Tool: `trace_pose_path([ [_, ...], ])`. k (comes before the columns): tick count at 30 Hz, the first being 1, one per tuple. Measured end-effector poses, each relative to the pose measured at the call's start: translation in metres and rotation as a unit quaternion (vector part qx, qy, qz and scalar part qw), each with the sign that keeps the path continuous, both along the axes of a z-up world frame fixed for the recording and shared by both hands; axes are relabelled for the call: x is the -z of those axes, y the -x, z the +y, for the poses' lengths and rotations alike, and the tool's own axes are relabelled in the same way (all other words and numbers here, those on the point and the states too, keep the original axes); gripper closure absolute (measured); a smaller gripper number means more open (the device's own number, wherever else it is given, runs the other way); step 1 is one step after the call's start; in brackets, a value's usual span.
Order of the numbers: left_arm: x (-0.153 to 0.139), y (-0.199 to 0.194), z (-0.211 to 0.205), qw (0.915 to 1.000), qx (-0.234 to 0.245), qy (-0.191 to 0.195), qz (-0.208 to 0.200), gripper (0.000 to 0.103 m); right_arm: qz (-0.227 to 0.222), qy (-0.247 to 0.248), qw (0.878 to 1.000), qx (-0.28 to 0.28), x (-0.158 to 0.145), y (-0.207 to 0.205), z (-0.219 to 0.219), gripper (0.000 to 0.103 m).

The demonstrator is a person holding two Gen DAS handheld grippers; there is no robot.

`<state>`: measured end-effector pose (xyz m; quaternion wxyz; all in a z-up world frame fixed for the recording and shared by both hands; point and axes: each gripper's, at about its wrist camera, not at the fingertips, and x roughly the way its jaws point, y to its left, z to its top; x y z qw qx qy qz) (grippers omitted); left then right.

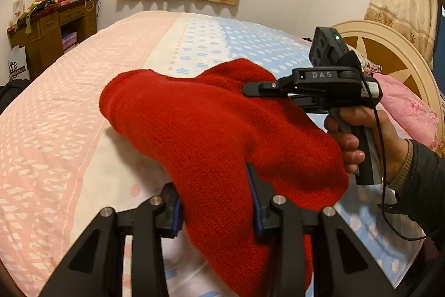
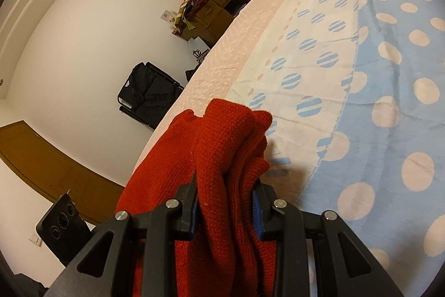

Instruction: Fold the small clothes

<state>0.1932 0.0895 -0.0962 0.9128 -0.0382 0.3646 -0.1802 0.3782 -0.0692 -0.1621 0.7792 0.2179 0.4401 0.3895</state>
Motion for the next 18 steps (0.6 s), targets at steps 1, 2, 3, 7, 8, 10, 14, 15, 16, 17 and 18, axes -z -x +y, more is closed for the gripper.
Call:
trace_pose_path([
  [1, 0.001, 0.000, 0.002, 1.0000, 0.001, 0.000, 0.001, 0.064, 0.000, 0.002, 1.000, 0.000, 0.001, -0.001, 0.001, 0.073],
  [2, 0.002, -0.001, 0.003, 1.0000, 0.001, 0.000, 0.002, 0.064, 0.001, 0.005, 1.000, 0.001, 0.002, -0.002, 0.002, 0.073],
  [3, 0.004, 0.000, 0.003, 1.0000, 0.001, 0.000, 0.005, 0.064, 0.002, 0.008, 1.000, 0.002, 0.004, -0.003, 0.003, 0.073],
  [7, 0.012, 0.003, 0.003, 0.9999, 0.000, 0.003, 0.015, 0.064, 0.012, 0.012, 1.000, 0.003, 0.012, -0.007, 0.007, 0.073],
  [8, 0.012, 0.003, 0.002, 0.9999, 0.000, 0.003, 0.016, 0.064, 0.014, 0.013, 1.000, 0.004, 0.014, -0.008, 0.007, 0.073],
  [10, 0.012, 0.003, 0.002, 0.9999, 0.001, 0.004, 0.015, 0.064, 0.016, 0.016, 1.000, 0.004, 0.017, -0.009, 0.008, 0.073],
  [14, 0.013, 0.001, 0.002, 0.9999, 0.000, 0.007, 0.014, 0.064, 0.019, 0.021, 1.000, 0.009, 0.021, -0.009, 0.007, 0.072],
  [15, 0.013, 0.001, 0.002, 0.9999, 0.001, 0.006, 0.014, 0.064, 0.021, 0.024, 0.999, 0.012, 0.022, -0.009, 0.007, 0.072],
  [16, 0.015, 0.001, 0.002, 0.9999, 0.001, 0.006, 0.013, 0.064, 0.023, 0.025, 0.999, 0.013, 0.023, -0.009, 0.006, 0.072],
  [17, 0.015, 0.001, 0.001, 0.9999, 0.000, 0.005, 0.012, 0.063, 0.024, 0.027, 0.999, 0.015, 0.024, -0.009, 0.006, 0.071],
  [18, 0.016, 0.001, 0.000, 0.9999, 0.000, 0.003, 0.012, 0.063, 0.026, 0.032, 0.999, 0.016, 0.026, -0.009, 0.006, 0.070],
])
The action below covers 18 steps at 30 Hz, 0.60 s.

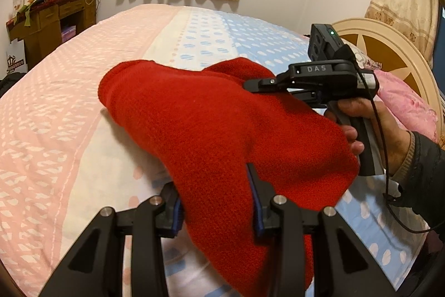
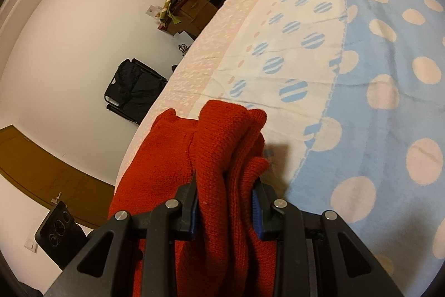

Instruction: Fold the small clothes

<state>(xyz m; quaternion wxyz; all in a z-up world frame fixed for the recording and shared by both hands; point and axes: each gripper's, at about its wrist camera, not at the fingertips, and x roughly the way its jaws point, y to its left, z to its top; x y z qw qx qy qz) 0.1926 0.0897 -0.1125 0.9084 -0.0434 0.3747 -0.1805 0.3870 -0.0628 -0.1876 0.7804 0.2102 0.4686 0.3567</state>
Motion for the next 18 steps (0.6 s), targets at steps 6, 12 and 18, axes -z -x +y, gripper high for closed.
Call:
trace_pose_path([
  [6, 0.000, 0.001, 0.002, 0.9999, -0.010, -0.008, 0.003, 0.053, -0.004, 0.028, 1.000, 0.002, -0.010, 0.010, -0.001, 0.059],
  [12, -0.001, 0.008, 0.000, 0.9994, -0.018, -0.029, -0.008, 0.044, -0.006, 0.033, 0.999, 0.011, -0.027, 0.050, -0.029, 0.053],
  [18, -0.012, 0.008, 0.010, 0.9983, -0.049, -0.025, -0.021, 0.030, -0.005, 0.022, 0.999, -0.024, -0.028, 0.102, -0.036, 0.053],
])
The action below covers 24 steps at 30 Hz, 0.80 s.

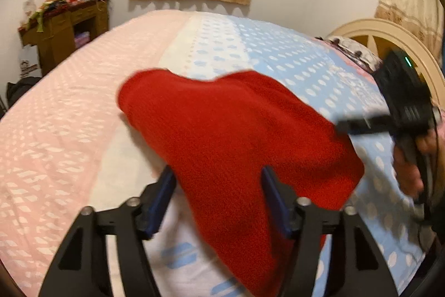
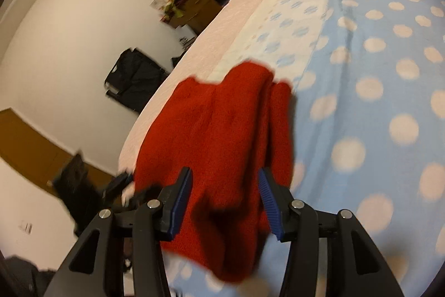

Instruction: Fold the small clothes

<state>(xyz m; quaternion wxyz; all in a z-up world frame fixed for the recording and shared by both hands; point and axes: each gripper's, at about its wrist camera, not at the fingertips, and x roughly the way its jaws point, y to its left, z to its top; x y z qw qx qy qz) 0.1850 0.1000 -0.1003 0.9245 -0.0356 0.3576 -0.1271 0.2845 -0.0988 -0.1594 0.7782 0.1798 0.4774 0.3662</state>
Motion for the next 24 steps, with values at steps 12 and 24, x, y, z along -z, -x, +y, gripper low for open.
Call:
trace_pose_path([
  [12, 0.015, -0.057, 0.009, 0.9979, -0.032, -0.045, 0.033, 0.014, 0.030, 0.047, 0.996, -0.065, 0.027, 0.055, 0.002, 0.085],
  [24, 0.003, 0.002, -0.025, 0.9990, 0.012, -0.041, 0.011, 0.014, -0.038, -0.007, 0.998, 0.055, -0.026, -0.045, 0.003, 0.029],
])
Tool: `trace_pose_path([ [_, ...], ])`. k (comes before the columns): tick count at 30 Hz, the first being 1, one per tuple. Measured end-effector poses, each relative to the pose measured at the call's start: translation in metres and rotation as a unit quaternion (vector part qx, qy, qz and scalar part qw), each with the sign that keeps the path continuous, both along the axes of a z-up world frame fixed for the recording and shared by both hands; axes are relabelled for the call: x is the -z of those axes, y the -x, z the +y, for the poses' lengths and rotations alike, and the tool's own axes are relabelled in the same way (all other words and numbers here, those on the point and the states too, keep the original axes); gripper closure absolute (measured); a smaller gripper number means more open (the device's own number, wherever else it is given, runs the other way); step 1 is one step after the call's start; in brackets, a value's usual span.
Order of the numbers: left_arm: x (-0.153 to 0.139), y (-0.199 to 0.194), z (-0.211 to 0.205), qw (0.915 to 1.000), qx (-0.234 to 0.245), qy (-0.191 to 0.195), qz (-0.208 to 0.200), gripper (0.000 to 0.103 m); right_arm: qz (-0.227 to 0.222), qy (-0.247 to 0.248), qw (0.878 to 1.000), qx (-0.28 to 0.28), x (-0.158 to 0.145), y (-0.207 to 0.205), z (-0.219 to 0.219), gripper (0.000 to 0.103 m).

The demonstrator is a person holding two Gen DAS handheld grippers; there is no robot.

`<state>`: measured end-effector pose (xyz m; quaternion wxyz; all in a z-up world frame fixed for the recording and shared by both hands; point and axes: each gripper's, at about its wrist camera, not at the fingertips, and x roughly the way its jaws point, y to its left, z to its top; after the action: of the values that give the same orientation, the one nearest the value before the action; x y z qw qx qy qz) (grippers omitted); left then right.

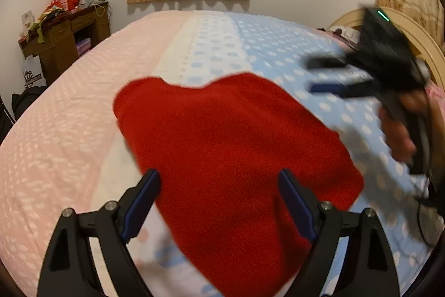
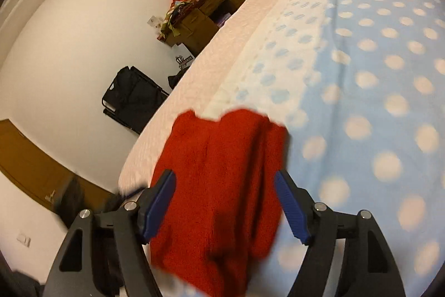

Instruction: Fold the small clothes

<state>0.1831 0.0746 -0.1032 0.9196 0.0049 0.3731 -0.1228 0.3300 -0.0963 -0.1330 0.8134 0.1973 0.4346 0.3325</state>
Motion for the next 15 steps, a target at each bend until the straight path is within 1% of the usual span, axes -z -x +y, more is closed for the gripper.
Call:
trace_pose_path([
  [2, 0.008, 0.003, -0.005, 0.9999, -0.004, -0.015, 0.002, 0.011, 0.006, 0.012, 1.000, -0.007, 0.007, -0.013, 0.021, 0.029],
  [3, 0.010, 0.004, -0.007, 0.9998, -0.004, -0.019, 0.002, 0.011, 0.022, 0.027, 0.999, -0.005, 0.017, -0.021, 0.031, 0.030],
  [4, 0.012, 0.005, -0.007, 0.9997, -0.005, -0.022, 0.003, 0.011, 0.032, 0.033, 0.999, -0.009, 0.023, -0.024, 0.035, 0.052],
  [5, 0.013, 0.005, -0.007, 0.9997, -0.007, -0.022, 0.003, 0.011, 0.041, 0.040, 0.998, -0.022, 0.027, -0.026, 0.041, 0.092],
  [6, 0.013, 0.005, -0.006, 0.9998, -0.007, -0.021, 0.004, 0.010, 0.038, 0.047, 0.998, -0.021, 0.028, -0.023, 0.041, 0.092],
  [8, 0.015, 0.005, -0.001, 0.9999, -0.010, -0.011, 0.008, 0.006, 0.021, 0.051, 0.998, -0.014, 0.028, -0.018, 0.034, 0.093],
  [9, 0.020, 0.003, 0.002, 0.9997, -0.012, -0.006, 0.020, 0.003, 0.014, 0.066, 0.998, -0.005, 0.029, -0.014, 0.029, 0.093],
  [10, 0.025, 0.000, 0.003, 0.9995, -0.012, -0.003, 0.029, 0.003, 0.017, 0.078, 0.997, 0.001, 0.034, -0.014, 0.024, 0.093],
  [11, 0.033, -0.004, 0.006, 0.9989, -0.014, 0.004, 0.045, 0.002, 0.026, 0.073, 0.997, 0.002, 0.039, -0.017, 0.020, 0.093],
  [12, 0.038, -0.006, 0.009, 0.9983, -0.018, 0.012, 0.054, 0.001, 0.040, 0.052, 0.998, 0.007, 0.045, -0.021, 0.013, 0.093],
  [13, 0.040, -0.007, 0.015, 0.9971, -0.025, 0.034, 0.063, 0.001, 0.048, 0.032, 0.998, 0.008, 0.047, -0.025, 0.006, 0.093],
  [14, 0.040, -0.008, 0.019, 0.9961, -0.028, 0.050, 0.067, 0.001, 0.042, 0.025, 0.999, 0.004, 0.045, -0.024, 0.006, 0.092],
  [15, 0.038, -0.008, 0.021, 0.9954, -0.030, 0.060, 0.069, 0.002, 0.026, 0.036, 0.999, -0.001, 0.042, -0.021, 0.008, 0.092],
])
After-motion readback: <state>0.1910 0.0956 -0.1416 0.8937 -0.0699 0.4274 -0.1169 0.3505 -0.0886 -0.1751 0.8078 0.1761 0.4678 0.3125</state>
